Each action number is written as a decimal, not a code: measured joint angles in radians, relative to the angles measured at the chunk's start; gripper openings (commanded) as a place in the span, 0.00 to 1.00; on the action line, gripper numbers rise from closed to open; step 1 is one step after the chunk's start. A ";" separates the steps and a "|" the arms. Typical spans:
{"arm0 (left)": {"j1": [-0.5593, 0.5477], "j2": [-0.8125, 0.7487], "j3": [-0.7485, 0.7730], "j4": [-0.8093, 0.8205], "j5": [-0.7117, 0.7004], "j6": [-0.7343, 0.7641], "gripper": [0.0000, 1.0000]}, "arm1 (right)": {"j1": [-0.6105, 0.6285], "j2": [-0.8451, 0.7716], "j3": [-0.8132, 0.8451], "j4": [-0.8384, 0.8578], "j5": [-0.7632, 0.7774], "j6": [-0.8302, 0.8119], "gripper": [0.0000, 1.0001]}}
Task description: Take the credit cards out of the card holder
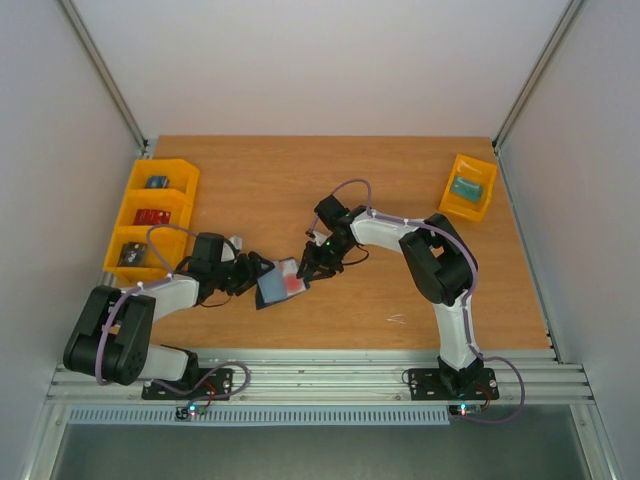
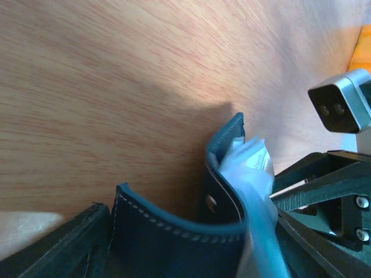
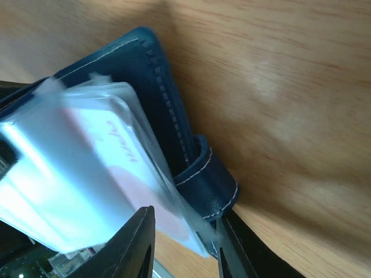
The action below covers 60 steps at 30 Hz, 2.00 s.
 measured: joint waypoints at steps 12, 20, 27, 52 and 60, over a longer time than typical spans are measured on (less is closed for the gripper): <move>-0.058 0.003 0.006 0.067 0.076 0.069 0.00 | -0.004 -0.008 0.021 0.054 -0.056 0.023 0.33; -0.055 -0.066 0.110 -0.051 0.219 0.191 0.00 | -0.085 -0.255 -0.090 0.002 -0.039 -0.094 0.52; -0.055 -0.143 0.443 -0.405 0.393 0.522 0.00 | -0.100 -0.636 -0.094 -0.065 -0.051 -0.297 0.70; -0.111 -0.345 0.700 -0.635 0.512 0.744 0.00 | 0.005 -0.786 -0.056 0.114 -0.127 -0.235 0.26; -0.114 -0.351 0.665 -0.577 0.513 0.688 0.00 | 0.006 -0.762 -0.051 0.146 -0.180 -0.219 0.01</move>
